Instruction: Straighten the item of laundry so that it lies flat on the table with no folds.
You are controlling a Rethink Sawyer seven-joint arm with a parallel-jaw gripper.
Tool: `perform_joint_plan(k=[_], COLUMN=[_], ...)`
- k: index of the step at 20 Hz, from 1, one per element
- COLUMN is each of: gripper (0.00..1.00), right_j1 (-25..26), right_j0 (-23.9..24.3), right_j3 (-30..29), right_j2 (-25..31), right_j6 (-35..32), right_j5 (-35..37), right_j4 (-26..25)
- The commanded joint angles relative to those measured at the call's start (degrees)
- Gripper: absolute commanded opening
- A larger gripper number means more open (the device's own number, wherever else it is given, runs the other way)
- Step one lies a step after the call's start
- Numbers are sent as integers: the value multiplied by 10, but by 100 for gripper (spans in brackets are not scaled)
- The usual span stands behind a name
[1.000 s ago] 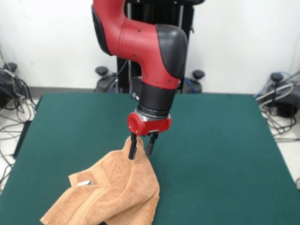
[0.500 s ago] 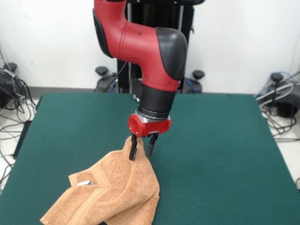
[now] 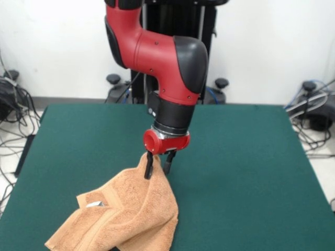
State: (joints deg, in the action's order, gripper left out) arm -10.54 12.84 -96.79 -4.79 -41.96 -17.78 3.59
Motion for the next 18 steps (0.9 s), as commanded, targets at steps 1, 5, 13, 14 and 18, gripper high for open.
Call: perform_joint_plan(k=[1,5,13,14,18], gripper=[100,100,100,100,100], right_j1=[30,34,36,35,36], right_j0=[5,5,4,4,-3], right_j3=[10,12,12,12,15], right_j2=[26,25,22,22,14], right_j6=[-186,-184,-181,-180,-172], right_j5=[-21,-24,-31,-31,-21], right_j4=[31,32,31,30,34])
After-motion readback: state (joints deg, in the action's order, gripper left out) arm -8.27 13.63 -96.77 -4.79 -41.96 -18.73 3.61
